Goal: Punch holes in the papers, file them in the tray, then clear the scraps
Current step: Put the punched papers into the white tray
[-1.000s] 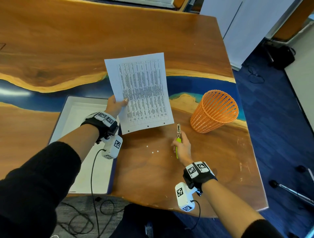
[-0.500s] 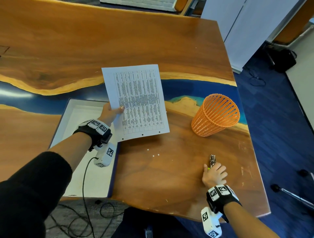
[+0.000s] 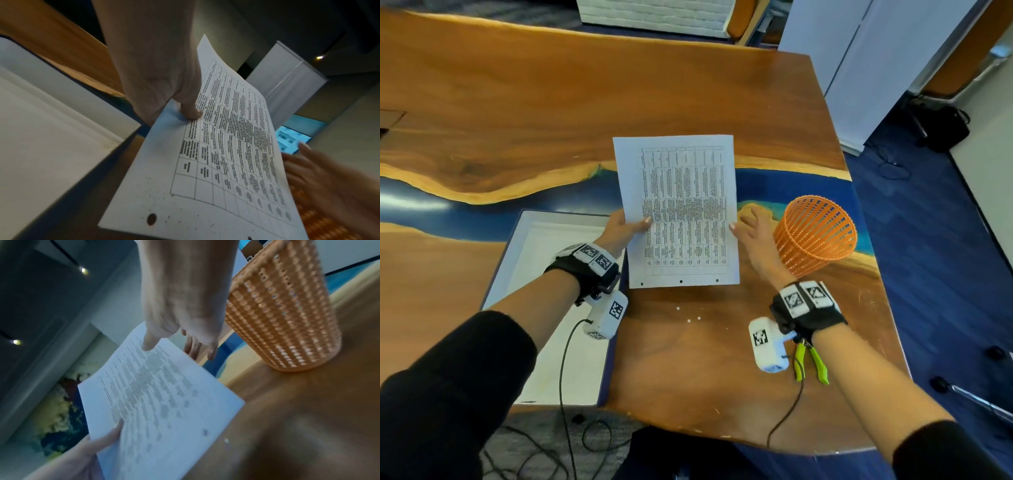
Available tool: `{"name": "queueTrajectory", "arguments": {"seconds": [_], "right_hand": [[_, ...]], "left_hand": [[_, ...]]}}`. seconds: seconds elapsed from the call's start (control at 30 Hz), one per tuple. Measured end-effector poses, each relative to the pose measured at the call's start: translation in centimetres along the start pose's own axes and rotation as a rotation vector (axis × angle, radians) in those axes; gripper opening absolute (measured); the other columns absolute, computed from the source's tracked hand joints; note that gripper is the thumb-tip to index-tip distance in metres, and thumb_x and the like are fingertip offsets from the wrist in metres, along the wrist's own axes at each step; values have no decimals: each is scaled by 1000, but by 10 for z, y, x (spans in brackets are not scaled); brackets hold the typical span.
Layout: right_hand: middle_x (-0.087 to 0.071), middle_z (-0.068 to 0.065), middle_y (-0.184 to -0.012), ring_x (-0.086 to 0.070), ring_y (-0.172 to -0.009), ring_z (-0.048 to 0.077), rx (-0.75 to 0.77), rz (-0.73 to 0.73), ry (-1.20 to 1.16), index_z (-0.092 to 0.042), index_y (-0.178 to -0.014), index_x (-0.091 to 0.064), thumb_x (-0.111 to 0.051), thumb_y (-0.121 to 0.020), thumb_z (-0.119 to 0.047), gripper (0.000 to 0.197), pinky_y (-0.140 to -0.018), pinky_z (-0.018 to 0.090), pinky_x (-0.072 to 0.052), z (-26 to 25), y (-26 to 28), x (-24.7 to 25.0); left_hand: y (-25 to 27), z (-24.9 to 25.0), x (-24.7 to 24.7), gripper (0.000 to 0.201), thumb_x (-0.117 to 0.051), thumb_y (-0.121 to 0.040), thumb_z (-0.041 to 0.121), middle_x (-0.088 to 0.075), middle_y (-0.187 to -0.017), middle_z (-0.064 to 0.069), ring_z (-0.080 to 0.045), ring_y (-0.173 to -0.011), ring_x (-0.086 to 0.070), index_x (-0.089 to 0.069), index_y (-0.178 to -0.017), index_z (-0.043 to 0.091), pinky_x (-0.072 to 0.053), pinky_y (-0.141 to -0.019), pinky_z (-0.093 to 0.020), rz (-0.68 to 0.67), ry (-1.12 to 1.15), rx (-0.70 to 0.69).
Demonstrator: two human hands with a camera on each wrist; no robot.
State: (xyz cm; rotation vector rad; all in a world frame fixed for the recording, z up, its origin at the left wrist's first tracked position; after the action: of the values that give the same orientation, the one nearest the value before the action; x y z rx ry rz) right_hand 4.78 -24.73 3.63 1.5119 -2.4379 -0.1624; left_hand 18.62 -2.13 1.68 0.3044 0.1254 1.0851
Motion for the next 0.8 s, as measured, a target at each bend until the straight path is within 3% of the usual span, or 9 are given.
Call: {"name": "queueTrajectory", "arguments": {"seconds": [0.07,0.13,0.23,0.3,0.37,0.43,0.6,0.73,0.8], "right_hand": [[-54,10,-134,-58,-115,17,77,9,-44,-10,-142,-29,-66,-85,-20,68,-94,34,-51,-19,-11,-2],[-66,9,-115,-66,-100,17,218,146,12,-6,-125,-48,-67,-84,-13,47,-84,32,-56,-36,-8,8],[-66,7,-99,-65,-91,16,365,325,63,-3,-104,-57,-61,-86,-3,18,-80,32,-56,-44,5,16],[-65,6,-99,-64,-92,15,373,369,76,-4,-105,-57,-58,-88,-1,18,-83,35,-56,-34,11,17],[-63,0,-99,-62,-90,3,341,383,81,-6,-111,-55,-55,-89,0,23,-83,31,-55,-17,17,16],[-61,-7,-97,-60,-87,-5,308,376,77,-7,-114,-53,-53,-90,0,25,-83,30,-53,1,25,15],[-61,-5,-107,-58,-103,10,186,344,85,-14,-118,-50,-53,-91,1,32,-92,33,-50,42,36,14],[-56,-15,-83,-55,-77,-12,165,354,141,-9,-105,-54,-49,-93,0,16,-74,23,-45,50,37,18],[-52,-10,-74,-51,-68,-5,216,379,189,-21,-87,-49,-48,-93,2,23,-70,27,-40,37,40,20]], "left_hand": [[4,10,-12,40,-56,-91,1,-57,-131,-20,-26,-107,-61,-50,-130,-5,-49,-98,-42,-25,14,-52],[8,20,-20,37,-55,-92,0,-59,-125,-16,-17,-98,-66,-51,-128,-6,-55,-90,-33,12,45,-128],[18,25,-29,30,-55,-94,4,-64,-116,-17,-20,-96,-67,-55,-122,-7,-57,-87,-37,97,66,-220],[26,21,-38,31,-54,-95,5,-65,-113,-16,-20,-98,-66,-55,-122,-9,-57,-87,-32,122,48,-266],[32,14,-47,31,-52,-95,3,-63,-110,-11,-8,-95,-64,-54,-123,-10,-55,-81,-17,136,31,-289],[35,1,-54,31,-50,-95,-1,-61,-110,-7,-2,-93,-61,-52,-124,-7,-53,-80,-12,130,18,-268],[37,-34,-53,34,-54,-91,-5,-59,-115,-7,-19,-103,-59,-54,-125,-5,-49,-95,-37,107,-84,-232],[37,-37,-49,33,-51,-94,-2,-59,-120,-9,-22,-109,-56,-52,-126,-6,-51,-94,-33,74,-150,-223],[34,-33,-47,33,-49,-95,-1,-59,-126,-14,-25,-113,-57,-51,-128,-5,-50,-94,-30,56,-160,-240]]}}
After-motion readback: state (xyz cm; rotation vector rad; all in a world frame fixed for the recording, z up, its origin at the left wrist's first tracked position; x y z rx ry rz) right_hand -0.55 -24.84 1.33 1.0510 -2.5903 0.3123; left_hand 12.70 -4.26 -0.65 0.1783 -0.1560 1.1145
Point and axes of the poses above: each hand's wrist, its own y-axis away from the middle knuckle, its own x-axis out of the back of the hand, z = x × y, the point moved 7 cm from there along -y, towards the middle knuckle
